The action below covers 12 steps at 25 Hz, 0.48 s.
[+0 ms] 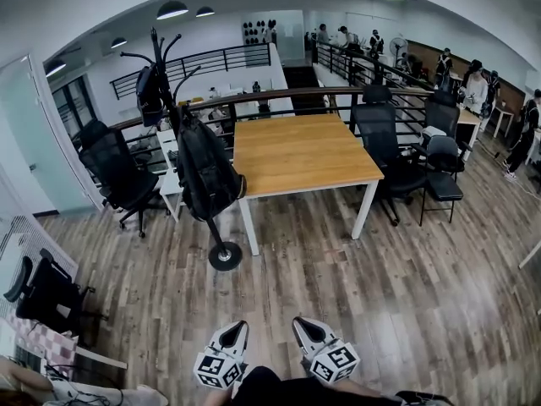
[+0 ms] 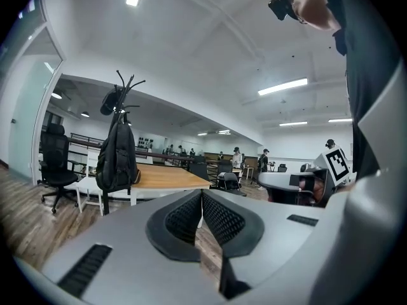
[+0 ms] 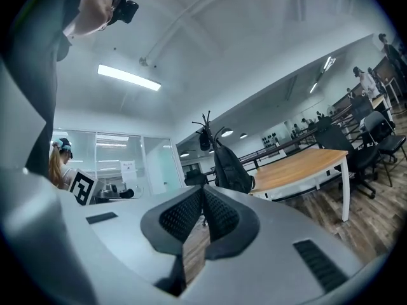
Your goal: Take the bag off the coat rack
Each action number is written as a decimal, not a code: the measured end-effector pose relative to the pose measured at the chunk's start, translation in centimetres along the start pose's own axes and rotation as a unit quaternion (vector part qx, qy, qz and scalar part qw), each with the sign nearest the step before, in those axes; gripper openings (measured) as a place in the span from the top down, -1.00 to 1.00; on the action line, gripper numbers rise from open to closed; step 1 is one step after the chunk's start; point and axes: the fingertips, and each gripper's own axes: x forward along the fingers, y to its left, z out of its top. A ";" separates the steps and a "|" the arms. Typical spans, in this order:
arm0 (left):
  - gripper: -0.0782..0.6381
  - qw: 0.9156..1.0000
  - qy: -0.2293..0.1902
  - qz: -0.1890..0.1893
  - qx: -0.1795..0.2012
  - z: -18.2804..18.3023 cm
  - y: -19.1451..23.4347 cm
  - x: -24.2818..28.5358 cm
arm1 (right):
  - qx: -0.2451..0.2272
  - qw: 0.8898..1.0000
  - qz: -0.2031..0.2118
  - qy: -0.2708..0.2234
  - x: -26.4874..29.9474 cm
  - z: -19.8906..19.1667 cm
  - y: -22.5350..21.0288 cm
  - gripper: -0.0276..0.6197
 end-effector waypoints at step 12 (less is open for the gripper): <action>0.73 0.999 -0.009 0.019 -0.039 -0.6 6.4 4.3 | -0.009 0.999 0.010 0.036 5.6 -1.1 -2.1 0.81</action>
